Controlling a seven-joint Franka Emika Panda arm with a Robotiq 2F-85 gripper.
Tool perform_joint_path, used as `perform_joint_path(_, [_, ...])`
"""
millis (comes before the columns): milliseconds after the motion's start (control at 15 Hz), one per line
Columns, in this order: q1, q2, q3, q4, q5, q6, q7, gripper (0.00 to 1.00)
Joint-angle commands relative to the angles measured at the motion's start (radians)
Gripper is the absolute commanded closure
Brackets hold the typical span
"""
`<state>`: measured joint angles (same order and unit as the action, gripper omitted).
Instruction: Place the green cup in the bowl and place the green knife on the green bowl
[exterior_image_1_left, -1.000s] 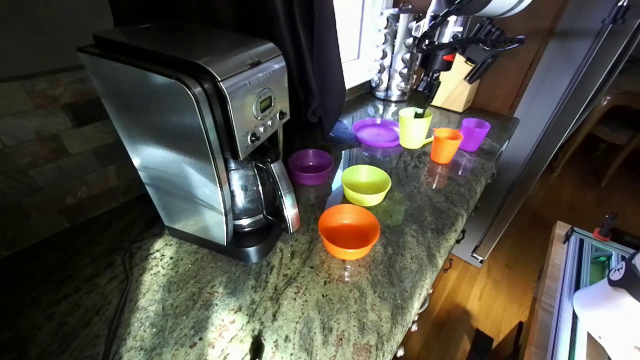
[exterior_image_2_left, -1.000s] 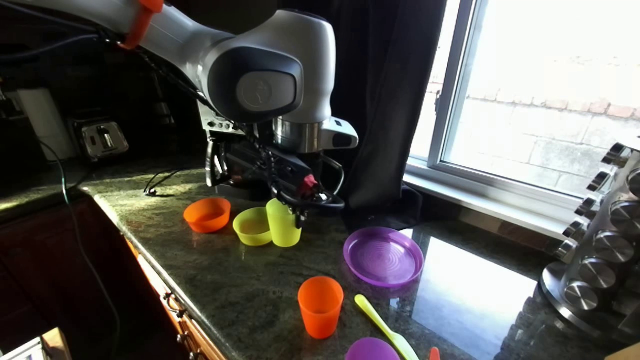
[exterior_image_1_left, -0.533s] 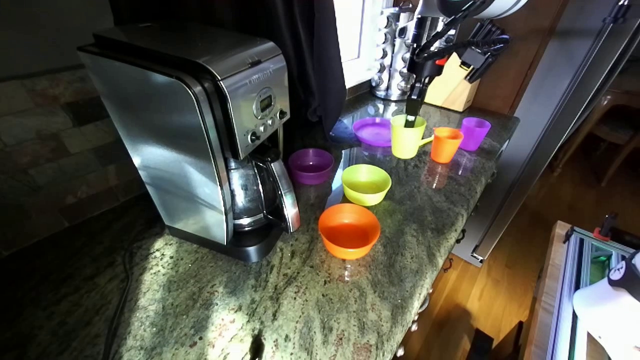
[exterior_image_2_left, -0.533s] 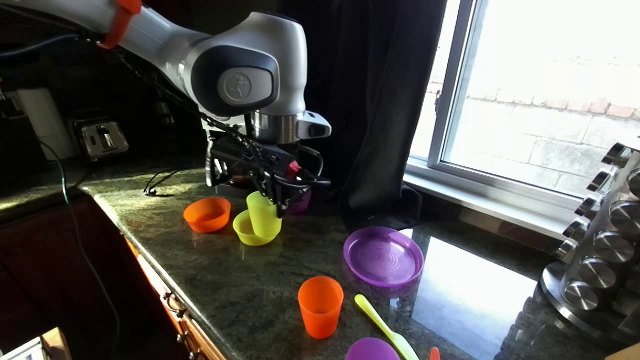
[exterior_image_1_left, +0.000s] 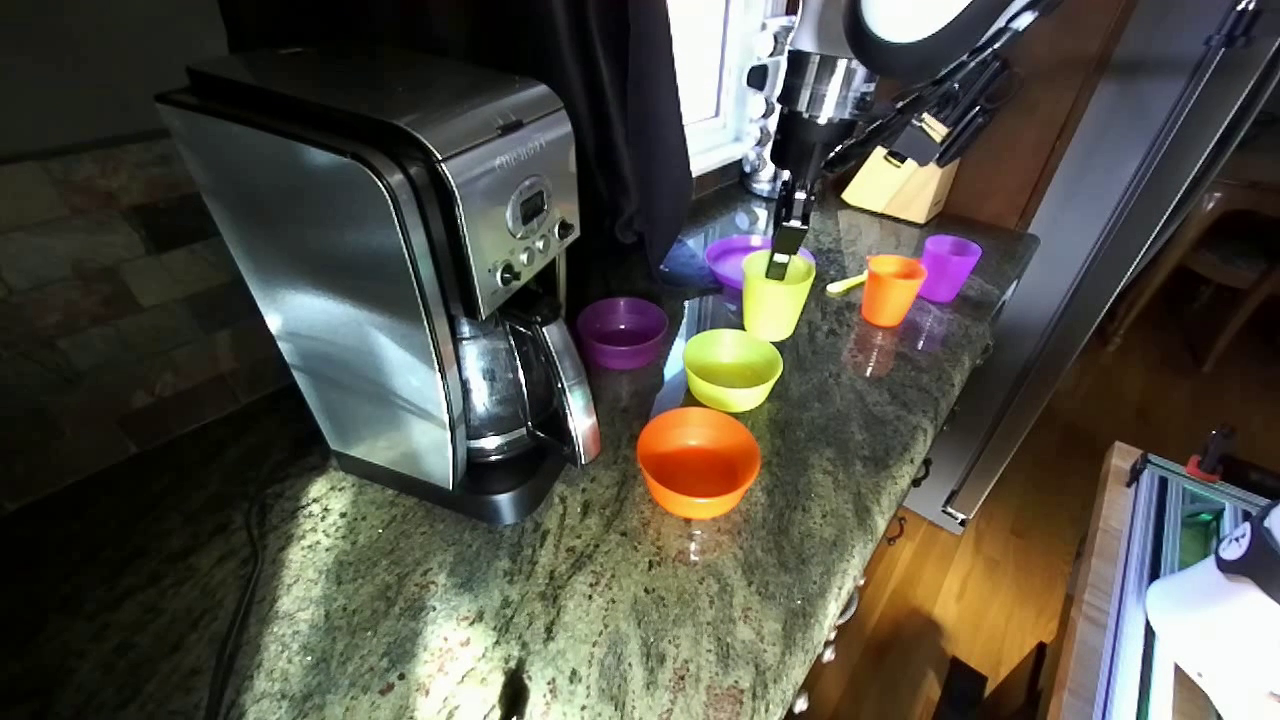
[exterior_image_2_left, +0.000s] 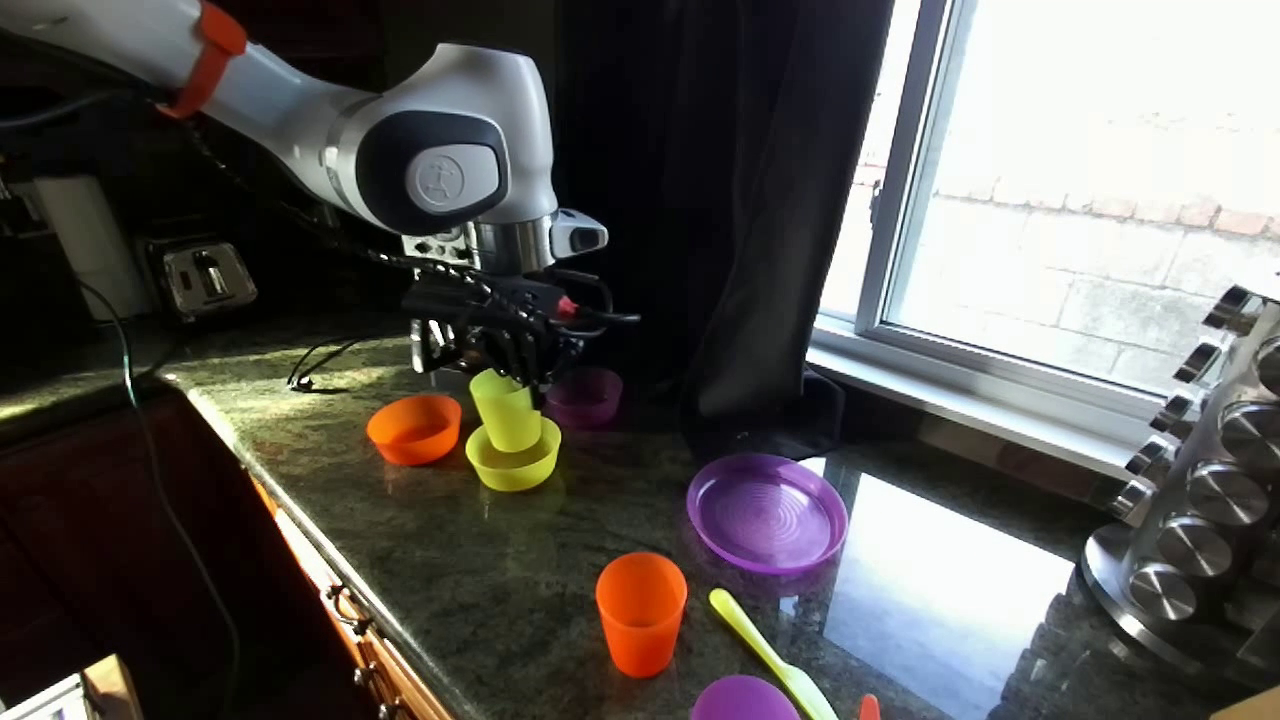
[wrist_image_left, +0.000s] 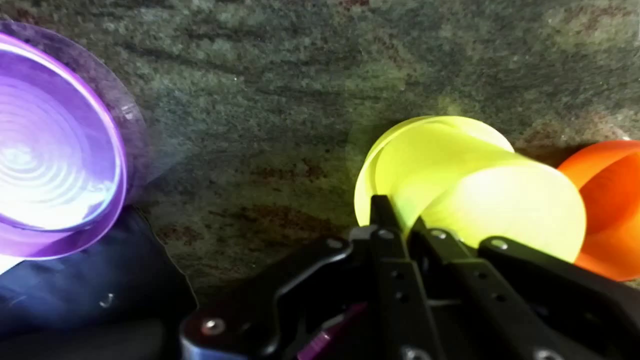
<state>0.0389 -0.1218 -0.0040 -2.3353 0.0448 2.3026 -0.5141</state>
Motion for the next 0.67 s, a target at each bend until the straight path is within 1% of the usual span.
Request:
perform_joint_path(0, [0.018,0.026,0.007,-0.002,-0.011,0.036,-0.045,0.99])
perform_joint_path(133, [0.023,0.043,0.009,-0.002,-0.01,0.059,-0.068,0.99])
perform_joint_path(400, [0.027,0.084,0.013,-0.004,0.019,0.144,-0.138,0.99])
perform_joint_path(600, [0.026,0.113,0.021,0.002,0.027,0.15,-0.167,0.99])
